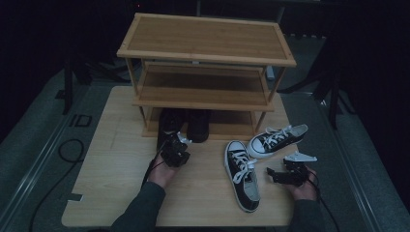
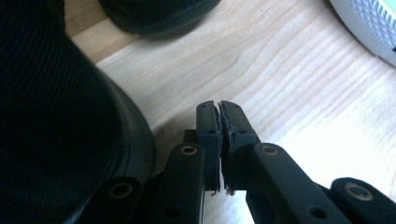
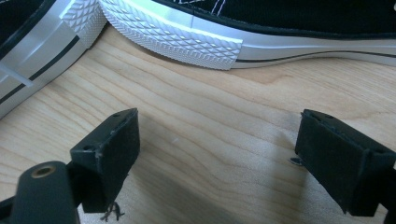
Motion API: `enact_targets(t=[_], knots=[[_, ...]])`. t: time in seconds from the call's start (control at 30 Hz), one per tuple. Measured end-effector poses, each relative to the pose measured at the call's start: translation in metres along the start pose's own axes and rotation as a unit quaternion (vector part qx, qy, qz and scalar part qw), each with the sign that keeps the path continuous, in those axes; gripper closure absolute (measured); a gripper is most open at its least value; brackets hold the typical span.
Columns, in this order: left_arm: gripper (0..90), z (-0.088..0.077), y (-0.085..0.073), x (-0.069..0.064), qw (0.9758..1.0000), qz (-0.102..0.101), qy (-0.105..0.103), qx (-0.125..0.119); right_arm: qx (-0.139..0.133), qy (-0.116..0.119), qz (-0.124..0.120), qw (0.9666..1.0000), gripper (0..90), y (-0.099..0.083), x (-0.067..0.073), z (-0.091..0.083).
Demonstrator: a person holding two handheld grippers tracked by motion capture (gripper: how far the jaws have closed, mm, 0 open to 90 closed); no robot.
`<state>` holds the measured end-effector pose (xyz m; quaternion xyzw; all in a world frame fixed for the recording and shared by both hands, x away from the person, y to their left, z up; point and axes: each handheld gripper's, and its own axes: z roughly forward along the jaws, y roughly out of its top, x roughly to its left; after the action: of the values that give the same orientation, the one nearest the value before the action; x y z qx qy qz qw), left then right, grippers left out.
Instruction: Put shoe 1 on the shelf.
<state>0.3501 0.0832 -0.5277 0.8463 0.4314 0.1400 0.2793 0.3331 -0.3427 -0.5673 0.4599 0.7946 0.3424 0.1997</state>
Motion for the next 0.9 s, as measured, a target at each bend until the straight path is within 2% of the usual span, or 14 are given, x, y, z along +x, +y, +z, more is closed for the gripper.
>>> enact_targets(t=[0.23,0.4,0.73,0.8,0.9], knots=[[86.7,-0.007,-0.016,0.003,1.0,0.001,0.003,0.009,0.0,0.0,0.0,1.0,13.9,0.0,0.0,0.0],[86.7,-0.011,-0.025,0.009,0.9999,-0.006,0.007,0.01,0.0,0.0,0.0,1.0,13.9,0.0,0.0,0.0],[86.7,-0.016,-0.037,0.021,0.9994,-0.022,0.02,0.016,0.0,0.0,0.0,1.0,13.9,0.0,0.0,0.0],[86.9,-0.016,-0.039,0.023,0.9993,-0.028,0.018,0.015,0.0,0.0,0.0,1.0,13.9,0.0,0.0,0.0],[87.0,-0.016,-0.041,0.024,0.9993,-0.026,0.022,0.017,0.0,0.0,0.0,1.0,13.9,0.0,0.0,0.0]])
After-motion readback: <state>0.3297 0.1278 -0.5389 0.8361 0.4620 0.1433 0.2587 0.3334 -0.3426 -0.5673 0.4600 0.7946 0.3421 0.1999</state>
